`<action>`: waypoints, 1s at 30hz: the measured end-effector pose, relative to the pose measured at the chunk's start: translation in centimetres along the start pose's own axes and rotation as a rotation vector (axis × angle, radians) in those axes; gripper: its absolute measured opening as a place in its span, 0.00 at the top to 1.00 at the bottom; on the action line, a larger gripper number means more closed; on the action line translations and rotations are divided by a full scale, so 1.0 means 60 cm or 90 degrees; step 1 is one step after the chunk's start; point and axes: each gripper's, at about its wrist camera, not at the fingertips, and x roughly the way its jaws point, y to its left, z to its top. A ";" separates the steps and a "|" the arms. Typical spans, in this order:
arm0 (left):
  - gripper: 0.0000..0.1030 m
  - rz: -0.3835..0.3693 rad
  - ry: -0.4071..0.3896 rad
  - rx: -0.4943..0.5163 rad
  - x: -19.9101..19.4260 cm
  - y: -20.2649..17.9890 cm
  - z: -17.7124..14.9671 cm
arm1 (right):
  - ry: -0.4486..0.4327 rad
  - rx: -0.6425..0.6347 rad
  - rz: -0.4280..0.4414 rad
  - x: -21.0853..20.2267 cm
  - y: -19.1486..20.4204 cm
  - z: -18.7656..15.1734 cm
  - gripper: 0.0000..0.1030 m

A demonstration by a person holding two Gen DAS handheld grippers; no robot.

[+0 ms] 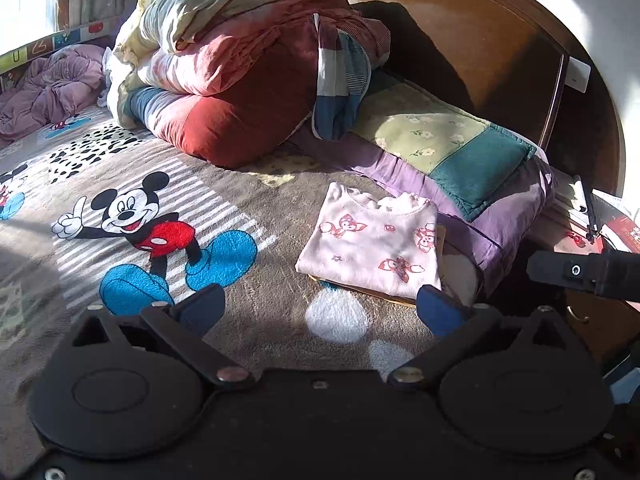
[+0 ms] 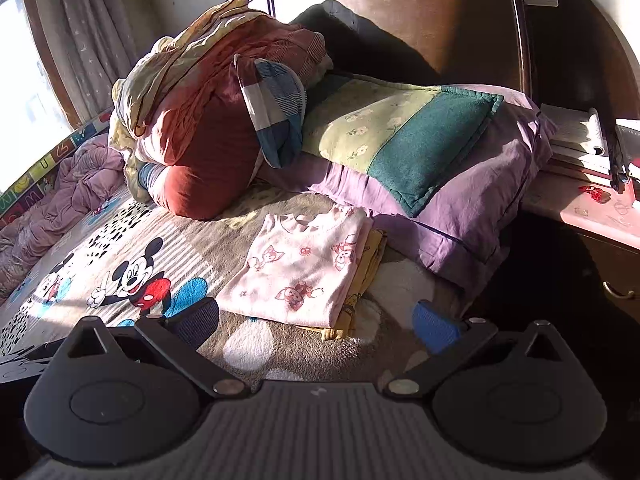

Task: Fold clothes

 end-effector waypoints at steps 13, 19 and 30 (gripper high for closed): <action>0.00 0.045 0.006 0.015 -0.068 -0.020 -0.010 | 0.053 -0.035 -0.014 -0.046 0.020 -0.024 0.00; 0.00 0.047 0.006 0.012 -0.083 -0.026 -0.018 | 0.073 -0.040 -0.014 -0.053 0.024 -0.035 0.00; 0.00 0.057 0.006 0.036 -0.101 -0.034 -0.027 | 0.084 -0.033 -0.015 -0.064 0.024 -0.047 0.00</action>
